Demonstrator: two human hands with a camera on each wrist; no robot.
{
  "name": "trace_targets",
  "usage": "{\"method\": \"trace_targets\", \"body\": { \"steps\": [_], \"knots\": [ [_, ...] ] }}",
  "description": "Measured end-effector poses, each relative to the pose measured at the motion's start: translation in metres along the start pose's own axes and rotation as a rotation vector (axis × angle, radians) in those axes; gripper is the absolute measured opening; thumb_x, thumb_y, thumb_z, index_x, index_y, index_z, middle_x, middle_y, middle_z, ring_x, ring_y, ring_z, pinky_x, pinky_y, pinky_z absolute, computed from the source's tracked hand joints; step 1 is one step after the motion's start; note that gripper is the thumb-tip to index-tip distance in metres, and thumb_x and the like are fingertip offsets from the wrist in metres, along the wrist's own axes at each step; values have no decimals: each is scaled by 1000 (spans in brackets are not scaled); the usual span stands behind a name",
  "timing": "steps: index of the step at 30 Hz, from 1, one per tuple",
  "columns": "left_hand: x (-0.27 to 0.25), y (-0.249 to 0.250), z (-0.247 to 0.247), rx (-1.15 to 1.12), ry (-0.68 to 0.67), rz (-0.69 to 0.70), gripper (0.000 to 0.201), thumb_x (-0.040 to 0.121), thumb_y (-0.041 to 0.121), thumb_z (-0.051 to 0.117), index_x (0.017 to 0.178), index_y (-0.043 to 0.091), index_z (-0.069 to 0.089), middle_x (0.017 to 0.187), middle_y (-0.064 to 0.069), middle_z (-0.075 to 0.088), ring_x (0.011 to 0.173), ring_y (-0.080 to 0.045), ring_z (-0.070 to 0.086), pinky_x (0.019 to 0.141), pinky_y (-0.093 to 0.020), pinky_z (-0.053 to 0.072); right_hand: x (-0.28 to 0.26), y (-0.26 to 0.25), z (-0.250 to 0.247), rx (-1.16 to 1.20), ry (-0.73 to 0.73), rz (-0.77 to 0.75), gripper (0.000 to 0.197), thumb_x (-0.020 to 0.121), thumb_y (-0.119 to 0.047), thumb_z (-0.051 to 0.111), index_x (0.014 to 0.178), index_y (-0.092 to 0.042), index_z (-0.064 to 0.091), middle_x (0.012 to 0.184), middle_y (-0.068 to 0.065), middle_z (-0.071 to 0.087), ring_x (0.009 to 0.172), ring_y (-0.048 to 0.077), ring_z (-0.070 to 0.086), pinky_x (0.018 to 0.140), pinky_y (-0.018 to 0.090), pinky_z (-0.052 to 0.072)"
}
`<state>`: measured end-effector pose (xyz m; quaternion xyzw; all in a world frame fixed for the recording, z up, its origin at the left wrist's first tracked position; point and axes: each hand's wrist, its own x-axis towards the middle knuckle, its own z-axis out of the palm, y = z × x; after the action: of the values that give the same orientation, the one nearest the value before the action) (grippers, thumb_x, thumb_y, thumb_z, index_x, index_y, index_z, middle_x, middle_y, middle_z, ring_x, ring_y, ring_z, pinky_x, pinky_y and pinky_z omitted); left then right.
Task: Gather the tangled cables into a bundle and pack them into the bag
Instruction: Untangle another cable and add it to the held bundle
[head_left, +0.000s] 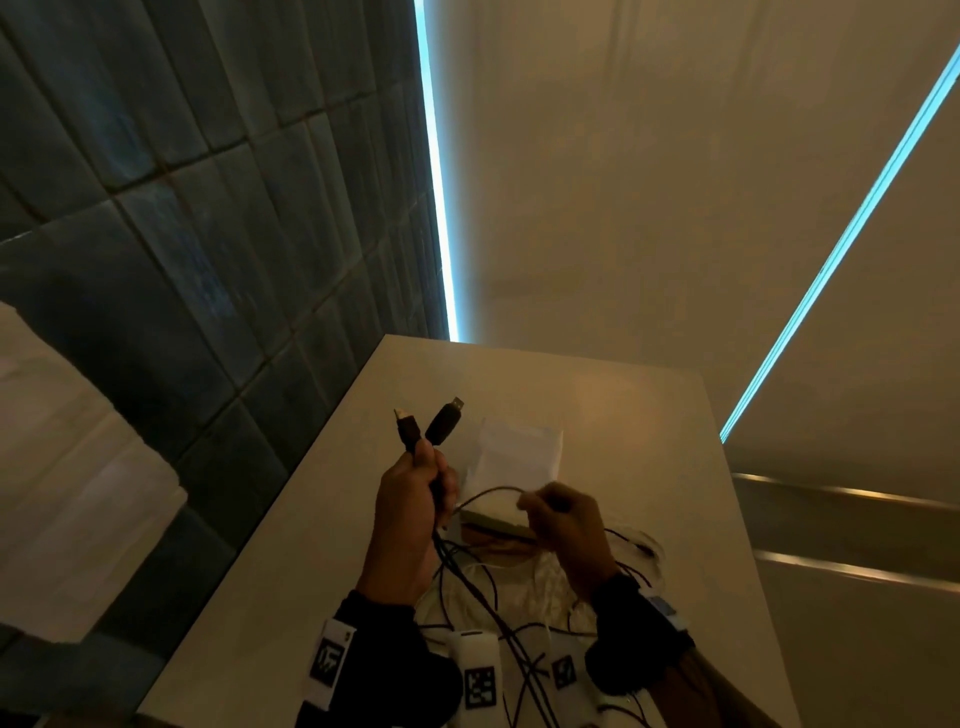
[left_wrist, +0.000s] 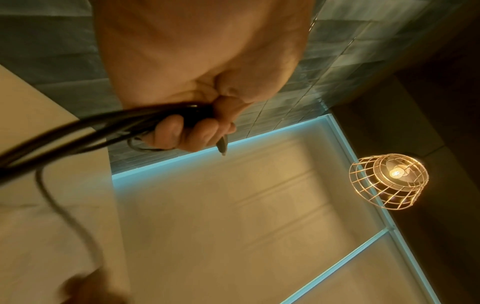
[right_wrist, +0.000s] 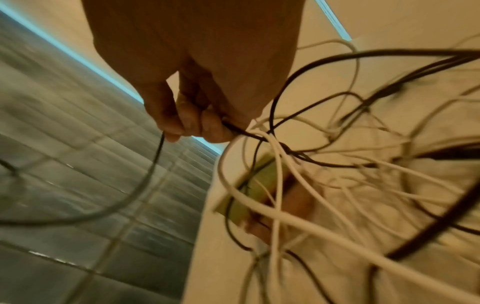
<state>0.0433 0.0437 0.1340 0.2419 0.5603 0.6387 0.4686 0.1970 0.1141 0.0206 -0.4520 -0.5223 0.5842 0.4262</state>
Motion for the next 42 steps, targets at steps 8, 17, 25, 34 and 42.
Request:
{"method": "trace_targets", "body": {
  "steps": [8, 17, 25, 34, 42],
  "knots": [
    [-2, -15, 24, 20, -49, -131, 35, 103, 31, 37, 80, 15, 58, 71, -3, 70, 69, -22, 58, 57, -28, 46, -27, -69, 14, 163, -241, -147, 12, 81, 11, 64, 72, 3, 61, 65, -2, 70, 62, 9, 66, 58, 18, 49],
    [-5, -8, 26, -341, -198, -34, 33, 100, 32, 40, 74, 12, 42, 65, 0, 33, 53, -13, 33, 56, -28, 35, -26, -36, 6, 168, -263, -69, 13, 81, -4, 70, 72, 5, 66, 62, 6, 66, 59, 18, 61, 60, 26, 50],
    [-6, -4, 15, -429, -219, 8, 31, 97, 32, 39, 73, 13, 44, 65, 3, 31, 50, -9, 27, 49, -23, 27, -21, 1, 1, 56, -298, -94, 38, 91, -15, 61, 66, 14, 58, 54, 4, 54, 55, 6, 54, 61, 20, 42],
    [-9, 14, 5, -527, -234, 50, 37, 103, 26, 31, 71, 15, 46, 59, 5, 29, 46, -7, 26, 46, -22, 28, -21, 30, -9, -77, -250, -113, 42, 86, -47, 61, 61, -14, 67, 53, 3, 51, 50, 12, 44, 54, 26, 37],
    [-7, 17, -3, -473, -139, 83, 36, 103, 27, 33, 71, 16, 46, 57, 6, 31, 45, -7, 26, 46, -22, 26, -18, 52, -23, -266, -244, -46, 36, 93, -30, 55, 57, -30, 60, 52, -7, 51, 52, 6, 47, 59, 28, 38]
  ]
}}
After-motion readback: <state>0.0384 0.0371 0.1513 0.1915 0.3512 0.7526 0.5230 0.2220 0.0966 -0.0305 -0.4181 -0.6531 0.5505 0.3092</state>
